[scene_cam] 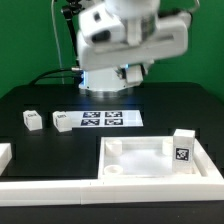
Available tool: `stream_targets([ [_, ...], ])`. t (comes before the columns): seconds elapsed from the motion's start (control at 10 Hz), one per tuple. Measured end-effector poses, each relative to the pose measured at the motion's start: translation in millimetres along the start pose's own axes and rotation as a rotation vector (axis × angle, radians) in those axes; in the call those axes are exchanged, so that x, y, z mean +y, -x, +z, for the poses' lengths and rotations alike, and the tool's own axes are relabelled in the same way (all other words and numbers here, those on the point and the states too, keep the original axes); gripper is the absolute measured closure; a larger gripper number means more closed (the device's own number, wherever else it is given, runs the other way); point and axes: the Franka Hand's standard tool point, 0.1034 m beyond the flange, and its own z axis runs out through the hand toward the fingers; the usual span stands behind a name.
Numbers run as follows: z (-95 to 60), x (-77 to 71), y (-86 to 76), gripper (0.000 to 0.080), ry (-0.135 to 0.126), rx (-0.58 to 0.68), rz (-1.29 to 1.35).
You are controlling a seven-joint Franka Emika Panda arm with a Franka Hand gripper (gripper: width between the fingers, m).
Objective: Assemble square table
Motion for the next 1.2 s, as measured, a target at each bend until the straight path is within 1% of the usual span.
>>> stream_targets([
  [0.1,-23.9,12.4,-12.6,0.0508,0.013,0.111,-0.023],
  [0.2,-22.8,12.6,-15.0,0.0508,0.028,0.198,-0.020],
  [0.3,-18.9,13.2,-11.7,0.0508,0.033,0.238,-0.019],
  [0.4,-23.0,16.4,-16.3,0.0508,0.047,0.319,-0.017],
  [0.5,-23.6,18.6,-17.4,0.0508,0.059,0.406,-0.011],
  [0.6,-25.6,21.7,-21.8,0.0508,0.071,0.464,-0.013],
  [0.7,-39.2,28.6,-41.0,0.0508,0.099,0.576,-0.016],
  [0.8,-55.2,34.1,-59.5,0.0508,0.109,0.682,0.008],
  [0.9,-72.3,40.7,-77.6,0.0508,0.113,0.777,0.041],
  [1.0,-81.2,46.7,-89.0,0.0508,0.134,0.862,0.055],
  [1.1,-75.5,49.1,-84.3,0.0508,0.158,0.893,0.043],
  [1.2,-76.8,55.5,-81.5,0.0508,0.195,0.968,0.047],
])
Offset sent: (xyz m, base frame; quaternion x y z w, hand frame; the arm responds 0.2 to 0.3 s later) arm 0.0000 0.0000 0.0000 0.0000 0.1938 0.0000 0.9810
